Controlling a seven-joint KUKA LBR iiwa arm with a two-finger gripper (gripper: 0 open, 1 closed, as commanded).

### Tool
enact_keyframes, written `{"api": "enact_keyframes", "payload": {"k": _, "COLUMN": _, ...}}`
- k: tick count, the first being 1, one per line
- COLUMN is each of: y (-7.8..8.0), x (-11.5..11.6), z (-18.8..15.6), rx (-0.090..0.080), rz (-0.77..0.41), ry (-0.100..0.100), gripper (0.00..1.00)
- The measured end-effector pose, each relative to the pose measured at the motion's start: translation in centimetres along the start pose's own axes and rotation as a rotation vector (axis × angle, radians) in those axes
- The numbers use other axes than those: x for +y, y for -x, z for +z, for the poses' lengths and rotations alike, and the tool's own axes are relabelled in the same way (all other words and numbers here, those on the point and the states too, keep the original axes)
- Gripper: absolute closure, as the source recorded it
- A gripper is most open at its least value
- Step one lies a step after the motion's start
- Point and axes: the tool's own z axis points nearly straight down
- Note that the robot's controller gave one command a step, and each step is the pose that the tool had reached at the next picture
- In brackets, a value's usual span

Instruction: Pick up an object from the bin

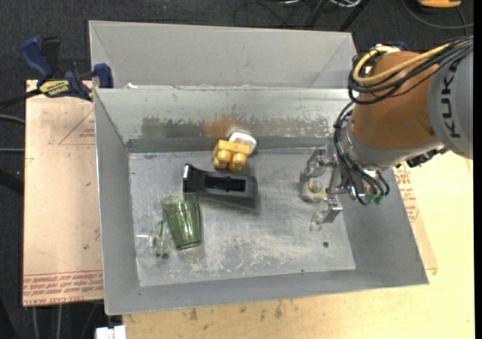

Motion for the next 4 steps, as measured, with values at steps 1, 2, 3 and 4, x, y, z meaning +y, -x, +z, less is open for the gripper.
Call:
{"api": "enact_keyframes", "payload": {"k": 1, "y": 0.2, "x": 0.0, "z": -0.4, "rx": -0.008, "rz": -0.001, "ry": -0.001, "gripper": 0.0}}
{"api": "enact_keyframes", "payload": {"k": 2, "y": 0.9, "x": 4.2, "z": -1.8, "rx": -0.008, "rz": -0.031, "ry": -0.003, "gripper": 0.0}}
{"api": "enact_keyframes", "payload": {"k": 3, "y": 5.8, "x": 6.2, "z": -0.9, "rx": -0.016, "rz": -0.057, "ry": 0.002, "gripper": 0.0}}
{"api": "enact_keyframes", "payload": {"k": 4, "y": 5.7, "x": 8.6, "z": 0.4, "rx": -0.015, "rz": -0.025, "ry": -0.001, "gripper": 0.0}}
